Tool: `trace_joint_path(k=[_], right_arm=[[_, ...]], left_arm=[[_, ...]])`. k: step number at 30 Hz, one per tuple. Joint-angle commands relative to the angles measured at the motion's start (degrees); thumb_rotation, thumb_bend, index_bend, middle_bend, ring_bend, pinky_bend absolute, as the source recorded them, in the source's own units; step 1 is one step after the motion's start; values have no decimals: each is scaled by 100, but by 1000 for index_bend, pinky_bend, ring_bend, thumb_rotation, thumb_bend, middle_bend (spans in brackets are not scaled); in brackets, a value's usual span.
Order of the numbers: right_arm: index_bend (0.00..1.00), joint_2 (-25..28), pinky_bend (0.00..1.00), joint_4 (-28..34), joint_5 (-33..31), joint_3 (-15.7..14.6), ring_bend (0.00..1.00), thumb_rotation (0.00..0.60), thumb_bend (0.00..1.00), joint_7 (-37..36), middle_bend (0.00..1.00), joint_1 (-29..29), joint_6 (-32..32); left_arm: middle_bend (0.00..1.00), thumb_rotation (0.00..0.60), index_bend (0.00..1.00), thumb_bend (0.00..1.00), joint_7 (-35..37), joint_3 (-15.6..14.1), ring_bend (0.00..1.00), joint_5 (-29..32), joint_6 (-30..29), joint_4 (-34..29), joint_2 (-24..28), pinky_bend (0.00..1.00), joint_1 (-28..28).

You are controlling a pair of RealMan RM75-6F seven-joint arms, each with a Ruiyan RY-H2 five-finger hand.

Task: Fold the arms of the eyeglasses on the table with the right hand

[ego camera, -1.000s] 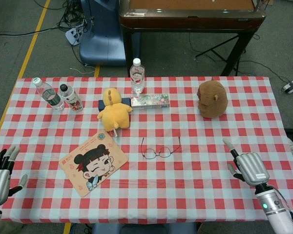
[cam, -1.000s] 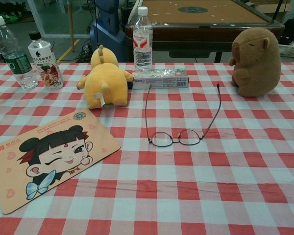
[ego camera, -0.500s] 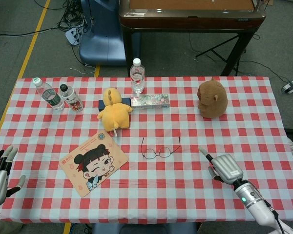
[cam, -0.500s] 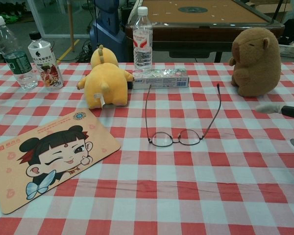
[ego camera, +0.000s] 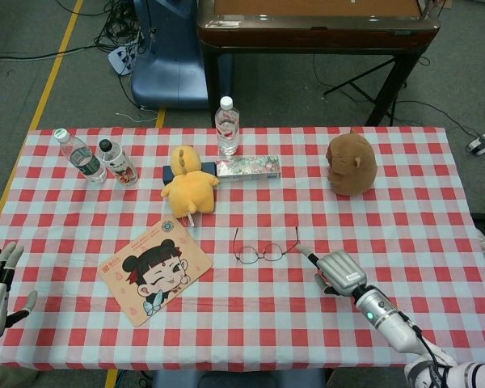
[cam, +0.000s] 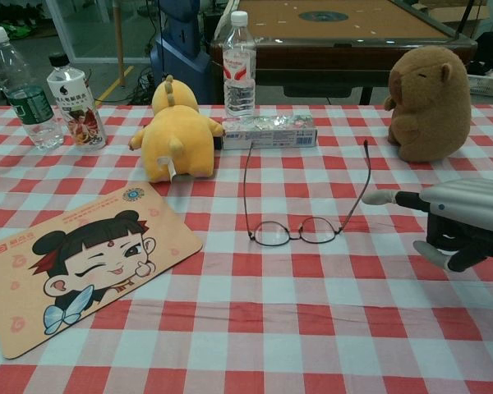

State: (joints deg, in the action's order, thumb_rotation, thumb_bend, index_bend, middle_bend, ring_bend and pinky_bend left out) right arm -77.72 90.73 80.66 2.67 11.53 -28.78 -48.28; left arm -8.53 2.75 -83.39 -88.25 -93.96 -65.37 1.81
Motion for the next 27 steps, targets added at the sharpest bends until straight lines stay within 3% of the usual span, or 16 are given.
trace_joint_path(k=[1,13,21,27], right_arm=[[0,-112,887,-77,-122,90,1000,600,562,17,974,-149,123],[0,-517,887,-359,-540,320,1000,600,561,193,974,-587,280],[0,-596,886,-176,-241,-27,1000,600,561,254,974,-300,-298],[0,-867,887,-257,-325,-116,1000,600,565,504,974,-391,-159]], left_arm=[[0,600,0,357,4,-2,0,5,1,6,4,0,-5],[0,600,0,357,74,-8,0,25,-42,62,34,0,-62],[0,600,0,357,124,-31,0,38,-15,122,36,0,-86],[0,600,0,357,127,-30,0,-22,-12,113,17,0,-63]])
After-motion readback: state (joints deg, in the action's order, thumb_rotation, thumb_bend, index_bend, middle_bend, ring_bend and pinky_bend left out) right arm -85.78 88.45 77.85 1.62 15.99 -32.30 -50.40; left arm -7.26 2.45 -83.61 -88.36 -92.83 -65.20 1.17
